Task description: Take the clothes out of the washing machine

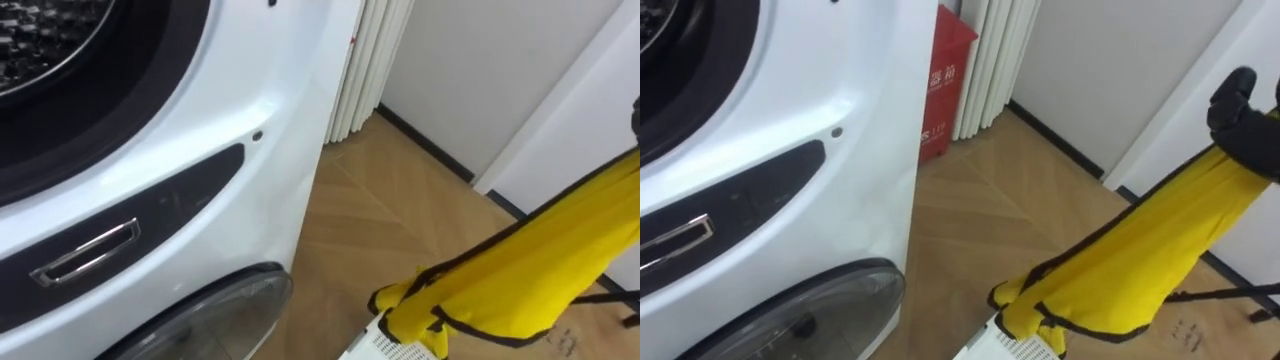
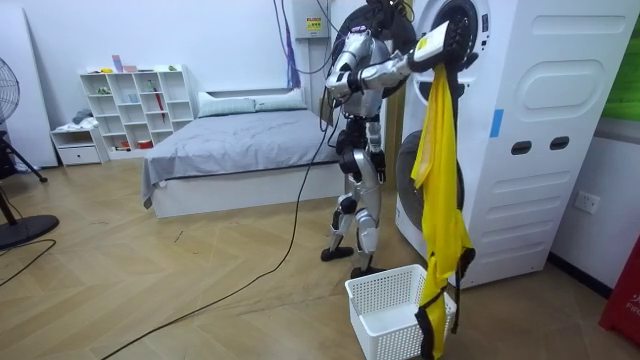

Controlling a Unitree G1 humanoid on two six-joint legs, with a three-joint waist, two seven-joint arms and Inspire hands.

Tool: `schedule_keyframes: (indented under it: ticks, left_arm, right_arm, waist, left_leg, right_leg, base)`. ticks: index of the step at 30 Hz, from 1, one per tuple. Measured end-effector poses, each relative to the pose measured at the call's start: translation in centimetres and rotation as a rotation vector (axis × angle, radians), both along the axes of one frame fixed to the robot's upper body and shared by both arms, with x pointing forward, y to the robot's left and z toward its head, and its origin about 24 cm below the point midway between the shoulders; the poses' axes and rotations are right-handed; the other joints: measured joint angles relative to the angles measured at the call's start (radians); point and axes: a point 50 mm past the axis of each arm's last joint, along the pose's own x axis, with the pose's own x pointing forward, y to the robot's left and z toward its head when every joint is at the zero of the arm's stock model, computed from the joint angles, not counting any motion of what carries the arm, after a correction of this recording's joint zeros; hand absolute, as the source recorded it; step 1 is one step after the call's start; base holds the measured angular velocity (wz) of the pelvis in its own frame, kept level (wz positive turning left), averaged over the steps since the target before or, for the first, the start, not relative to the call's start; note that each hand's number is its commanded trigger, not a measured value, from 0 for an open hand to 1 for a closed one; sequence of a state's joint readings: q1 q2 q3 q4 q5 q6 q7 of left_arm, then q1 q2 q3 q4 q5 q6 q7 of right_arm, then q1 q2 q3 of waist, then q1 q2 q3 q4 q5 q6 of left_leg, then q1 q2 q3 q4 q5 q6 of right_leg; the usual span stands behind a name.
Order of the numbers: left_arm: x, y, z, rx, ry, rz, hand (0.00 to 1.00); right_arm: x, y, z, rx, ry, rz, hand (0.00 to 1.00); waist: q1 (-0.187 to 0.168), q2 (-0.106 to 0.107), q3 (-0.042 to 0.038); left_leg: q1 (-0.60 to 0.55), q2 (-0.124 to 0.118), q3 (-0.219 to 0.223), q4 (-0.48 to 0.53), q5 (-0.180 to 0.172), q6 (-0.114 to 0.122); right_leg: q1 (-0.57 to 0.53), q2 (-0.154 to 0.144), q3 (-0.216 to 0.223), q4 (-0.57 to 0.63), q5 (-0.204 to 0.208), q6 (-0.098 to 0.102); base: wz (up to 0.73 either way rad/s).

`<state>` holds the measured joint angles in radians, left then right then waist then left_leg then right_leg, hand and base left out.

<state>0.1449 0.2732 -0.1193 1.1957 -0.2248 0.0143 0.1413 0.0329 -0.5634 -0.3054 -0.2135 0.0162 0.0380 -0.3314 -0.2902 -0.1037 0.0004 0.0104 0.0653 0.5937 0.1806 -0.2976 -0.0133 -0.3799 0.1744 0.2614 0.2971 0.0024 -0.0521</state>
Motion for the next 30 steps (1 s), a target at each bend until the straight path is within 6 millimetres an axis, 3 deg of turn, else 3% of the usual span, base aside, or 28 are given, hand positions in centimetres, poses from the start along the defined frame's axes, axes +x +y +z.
schedule_keyframes:
  ticks: [2,3,5,8,14,18,23,29,30]
  left_arm:
    - [0.1,0.2,0.1,0.003,-0.001,-0.003,0.00]
    - [0.2,0.1,0.1,-0.001,-0.003,-0.004,0.00]
    - [0.3,0.2,0.0,-0.013,-0.001,-0.007,0.00]
    - [0.6,0.6,0.2,-0.020,-0.004,-0.013,0.00]
    - [1.0,0.7,0.3,-0.045,-0.015,-0.028,0.00]
    - [1.7,0.5,0.3,-0.079,-0.029,-0.043,0.00]
    - [1.2,0.6,0.2,-0.080,-0.008,-0.036,0.00]
    - [1.3,0.6,0.1,-0.093,0.012,-0.032,0.00]
    - [1.5,0.7,0.2,-0.092,0.009,-0.032,0.00]
  right_arm:
    - [0.1,-0.3,-0.4,0.021,0.023,-0.002,1.00]
    - [0.0,-0.3,-0.5,0.021,0.028,0.002,1.00]
    - [0.0,-0.2,-0.7,0.014,0.051,0.019,1.00]
    - [-0.1,-0.2,-1.6,0.011,0.123,0.064,1.00]
    - [0.5,0.5,-3.3,0.022,0.270,0.200,1.00]
    - [0.9,1.4,-5.3,0.011,0.424,0.299,1.00]
    - [0.5,1.2,-6.9,0.004,0.540,0.328,1.00]
    - [0.3,1.5,-8.4,-0.042,0.672,0.383,1.00]
    - [0.3,1.7,-8.6,-0.041,0.689,0.403,0.95]
  waist:
    - [0.001,0.007,0.0047]
    - [0.004,0.019,0.0122]
    - [0.001,0.036,0.0182]
    - [0.001,0.056,0.0137]
    - [0.010,0.053,0.0106]
    - [0.008,0.052,0.0089]
    - [0.017,0.062,0.0060]
    - [0.024,0.092,0.0042]
    - [0.026,0.096,0.0049]
  left_leg:
    - [-0.002,0.003,0.007,0.000,-0.001,-0.001]
    - [-0.006,0.009,0.008,0.004,-0.004,-0.001]
    - [-0.010,0.010,0.013,0.011,-0.010,-0.003]
    - [-0.016,0.008,0.018,0.015,-0.012,-0.004]
    - [-0.011,0.009,0.056,0.024,-0.012,-0.004]
    - [-0.018,0.014,0.058,0.032,-0.015,-0.010]
    - [-0.021,0.026,0.062,0.042,-0.023,-0.012]
    - [-0.035,0.022,0.061,0.054,-0.030,-0.011]
    - [-0.037,0.021,0.062,0.054,-0.030,-0.010]
  right_leg:
    - [-0.002,0.003,0.005,-0.004,0.004,0.000]
    - [-0.003,0.003,0.006,-0.006,0.005,0.001]
    - [-0.007,0.007,0.011,-0.004,0.005,0.001]
    - [-0.021,0.011,0.016,0.003,0.005,0.000]
    - [-0.025,0.025,0.043,0.019,0.003,-0.003]
    - [-0.024,0.025,0.045,0.012,0.010,-0.003]
    - [-0.024,0.027,0.043,0.011,0.013,-0.005]
    - [-0.039,0.029,0.044,0.014,0.013,-0.005]
    - [-0.042,0.029,0.045,0.015,0.013,-0.005]
  base:
    - [-0.08]
    - [-0.07]
    - [-0.08]
    - [-0.08]
    - [-0.14]
    - [0.00]
    - [-0.01]
    - [-0.01]
    - [0.00]
